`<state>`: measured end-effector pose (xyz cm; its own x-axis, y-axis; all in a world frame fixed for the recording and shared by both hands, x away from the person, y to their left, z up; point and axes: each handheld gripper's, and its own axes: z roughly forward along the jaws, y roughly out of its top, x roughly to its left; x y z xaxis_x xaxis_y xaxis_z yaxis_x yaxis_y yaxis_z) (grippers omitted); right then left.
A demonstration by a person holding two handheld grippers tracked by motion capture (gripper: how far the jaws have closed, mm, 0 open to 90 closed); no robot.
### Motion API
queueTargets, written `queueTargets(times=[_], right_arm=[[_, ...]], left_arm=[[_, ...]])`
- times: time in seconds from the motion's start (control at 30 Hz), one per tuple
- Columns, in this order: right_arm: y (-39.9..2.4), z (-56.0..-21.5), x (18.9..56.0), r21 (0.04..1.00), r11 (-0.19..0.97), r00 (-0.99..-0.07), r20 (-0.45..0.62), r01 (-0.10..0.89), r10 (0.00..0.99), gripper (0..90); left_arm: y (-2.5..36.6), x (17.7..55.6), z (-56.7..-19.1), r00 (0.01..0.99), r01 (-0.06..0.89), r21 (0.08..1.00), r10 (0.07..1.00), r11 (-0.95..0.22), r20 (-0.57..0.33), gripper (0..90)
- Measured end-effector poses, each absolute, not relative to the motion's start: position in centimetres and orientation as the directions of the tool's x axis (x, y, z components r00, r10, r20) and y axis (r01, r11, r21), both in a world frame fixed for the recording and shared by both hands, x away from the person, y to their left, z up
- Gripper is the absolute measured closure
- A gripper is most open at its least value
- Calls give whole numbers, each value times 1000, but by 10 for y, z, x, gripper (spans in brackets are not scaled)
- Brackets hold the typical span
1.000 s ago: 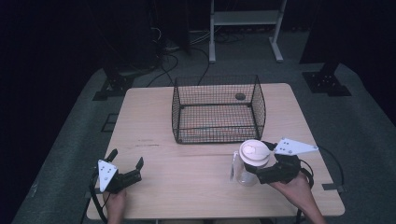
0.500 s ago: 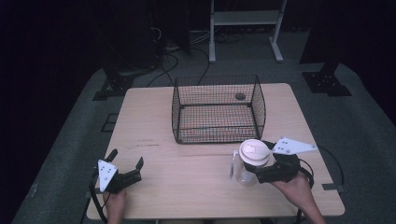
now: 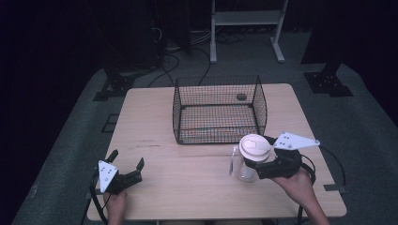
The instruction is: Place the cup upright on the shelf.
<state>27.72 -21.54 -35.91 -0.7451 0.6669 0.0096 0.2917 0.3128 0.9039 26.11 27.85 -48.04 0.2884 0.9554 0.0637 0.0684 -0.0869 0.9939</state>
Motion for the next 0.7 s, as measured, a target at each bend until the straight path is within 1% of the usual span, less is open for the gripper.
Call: queueTargets(times=[0.23, 0.7], right_arm=[[-207, -331, 288, 908, 326, -750, -18, 265, 661, 44], [-198, -302, 307, 914, 320, -763, -18, 249, 646, 44]], left_arm=[[279, 261, -480, 289, 68, 994, 955, -85, 62, 9], [279, 261, -480, 289, 69, 994, 955, -83, 60, 9]])
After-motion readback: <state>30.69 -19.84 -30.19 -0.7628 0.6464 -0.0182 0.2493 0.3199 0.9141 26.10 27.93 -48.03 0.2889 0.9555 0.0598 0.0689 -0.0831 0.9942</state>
